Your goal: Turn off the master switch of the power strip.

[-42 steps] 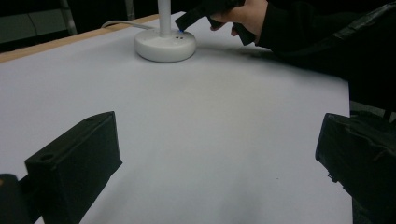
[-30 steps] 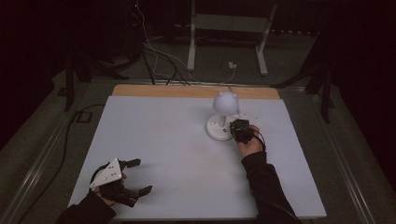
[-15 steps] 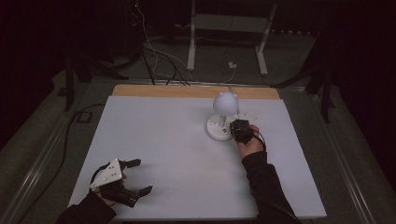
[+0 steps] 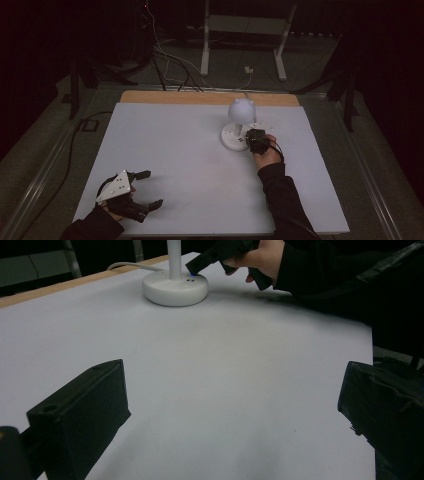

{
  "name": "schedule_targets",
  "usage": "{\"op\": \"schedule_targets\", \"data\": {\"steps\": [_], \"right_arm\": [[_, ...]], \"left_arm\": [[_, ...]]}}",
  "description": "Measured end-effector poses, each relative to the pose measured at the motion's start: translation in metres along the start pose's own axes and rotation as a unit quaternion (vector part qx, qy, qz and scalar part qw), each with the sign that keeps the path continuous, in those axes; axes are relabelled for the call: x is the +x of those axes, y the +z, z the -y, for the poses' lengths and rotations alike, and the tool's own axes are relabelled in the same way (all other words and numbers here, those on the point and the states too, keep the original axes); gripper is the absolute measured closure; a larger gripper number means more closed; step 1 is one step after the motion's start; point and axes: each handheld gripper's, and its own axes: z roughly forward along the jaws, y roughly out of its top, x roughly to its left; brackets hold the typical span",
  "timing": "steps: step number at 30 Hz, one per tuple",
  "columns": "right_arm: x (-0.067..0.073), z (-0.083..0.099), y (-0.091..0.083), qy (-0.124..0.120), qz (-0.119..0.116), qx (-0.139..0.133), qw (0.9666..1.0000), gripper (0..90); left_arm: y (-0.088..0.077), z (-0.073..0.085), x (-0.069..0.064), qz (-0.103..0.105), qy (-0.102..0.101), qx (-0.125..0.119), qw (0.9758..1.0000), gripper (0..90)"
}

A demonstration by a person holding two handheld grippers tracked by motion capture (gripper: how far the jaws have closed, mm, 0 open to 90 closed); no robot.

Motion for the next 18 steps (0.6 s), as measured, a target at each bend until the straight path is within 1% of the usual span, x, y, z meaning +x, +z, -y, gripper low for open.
{"op": "schedule_targets", "data": {"steps": [3,4,7,8,10,11,12,13,14,15,16,17,18], "right_arm": [[-0.001,0.000,0.000,0.001,-0.002,-0.002,1.0000,90.0],[0.000,0.000,0.000,-0.004,0.000,0.000,1.0000,90.0],[0.001,-0.001,0.000,-0.006,0.004,0.003,1.0000,90.0],[0.002,-0.001,0.000,-0.012,0.006,0.002,0.9999,90.0],[0.001,-0.002,0.000,-0.008,0.005,0.005,0.9999,90.0],[0.001,-0.003,0.000,-0.010,0.004,0.008,0.9999,90.0],[0.000,-0.005,-0.002,-0.005,-0.001,0.001,1.0000,90.0],[-0.001,-0.007,-0.002,0.004,-0.016,0.009,0.9998,90.0],[-0.001,-0.007,-0.003,0.003,-0.013,0.006,0.9999,90.0],[-0.002,-0.007,-0.004,0.003,-0.011,-0.004,0.9999,90.0],[-0.003,-0.007,-0.006,0.012,-0.021,-0.010,0.9997,90.0],[-0.004,-0.009,-0.008,0.018,-0.024,-0.015,0.9994,90.0],[-0.004,-0.010,-0.010,0.017,-0.022,-0.020,0.9994,90.0]], "left_arm": [[0.000,0.000,0.000,0.000,-0.001,0.000,1.0000,0.5],[0.000,0.000,0.000,0.000,-0.001,0.000,1.0000,0.4],[0.000,0.000,0.000,-0.001,-0.001,0.000,1.0000,0.4],[0.000,0.000,0.000,-0.001,-0.001,0.000,1.0000,0.5],[0.000,0.000,0.001,-0.002,-0.001,0.000,1.0000,0.5],[0.000,0.000,0.001,-0.002,-0.002,0.000,1.0000,0.4],[0.000,0.000,0.001,-0.003,-0.003,-0.001,1.0000,0.4],[0.000,0.000,0.001,-0.002,-0.004,-0.001,1.0000,0.4],[0.000,0.000,0.001,-0.003,-0.004,-0.001,1.0000,0.5],[0.000,0.000,0.001,-0.004,-0.004,0.000,1.0000,0.5],[0.000,0.000,0.001,-0.004,-0.004,0.000,1.0000,0.4],[0.000,0.000,0.001,-0.003,-0.004,-0.002,1.0000,0.4],[0.000,0.000,0.002,-0.004,-0.004,-0.002,1.0000,0.5]]}}
